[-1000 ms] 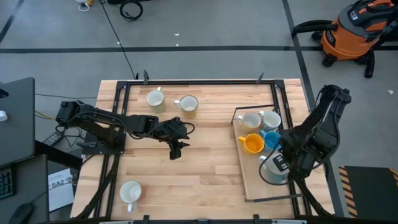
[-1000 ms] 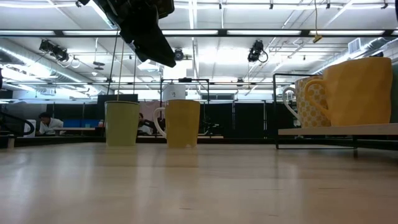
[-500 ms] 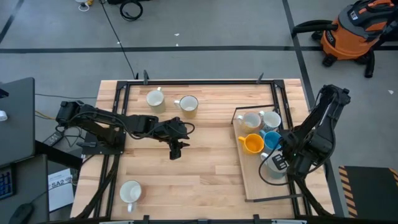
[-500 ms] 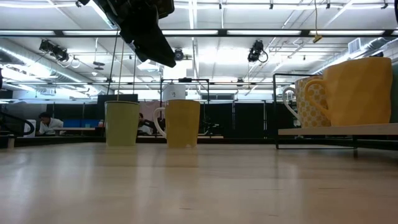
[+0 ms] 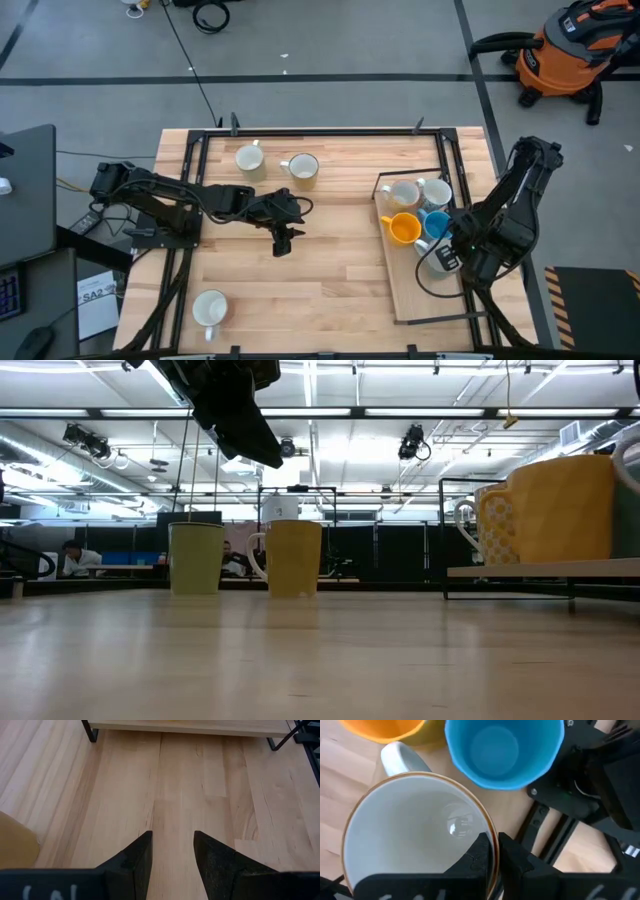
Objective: Place coffee mugs
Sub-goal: Put the blue white mug on the shelf
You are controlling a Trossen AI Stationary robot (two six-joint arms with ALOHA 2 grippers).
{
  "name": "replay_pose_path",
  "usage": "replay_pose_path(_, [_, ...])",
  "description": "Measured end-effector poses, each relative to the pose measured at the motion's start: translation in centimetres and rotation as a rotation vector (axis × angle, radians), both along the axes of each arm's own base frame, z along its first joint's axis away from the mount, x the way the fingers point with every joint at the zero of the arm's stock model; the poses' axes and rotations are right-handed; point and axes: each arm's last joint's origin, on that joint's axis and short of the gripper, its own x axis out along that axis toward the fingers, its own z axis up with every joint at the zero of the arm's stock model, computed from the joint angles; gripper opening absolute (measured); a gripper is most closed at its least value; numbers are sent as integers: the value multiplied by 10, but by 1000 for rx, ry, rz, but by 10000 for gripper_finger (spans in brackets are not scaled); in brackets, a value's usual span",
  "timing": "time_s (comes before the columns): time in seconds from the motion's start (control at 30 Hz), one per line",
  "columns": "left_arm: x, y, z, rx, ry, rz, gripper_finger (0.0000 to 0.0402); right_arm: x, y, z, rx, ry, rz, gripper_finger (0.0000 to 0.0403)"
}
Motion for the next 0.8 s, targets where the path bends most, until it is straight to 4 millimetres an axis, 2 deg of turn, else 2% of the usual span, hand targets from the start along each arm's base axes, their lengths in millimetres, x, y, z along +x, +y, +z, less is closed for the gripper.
replay_pose_path(0.8, [0, 0, 0, 0, 0, 0, 151, 6, 13, -11, -45, 66, 4, 39])
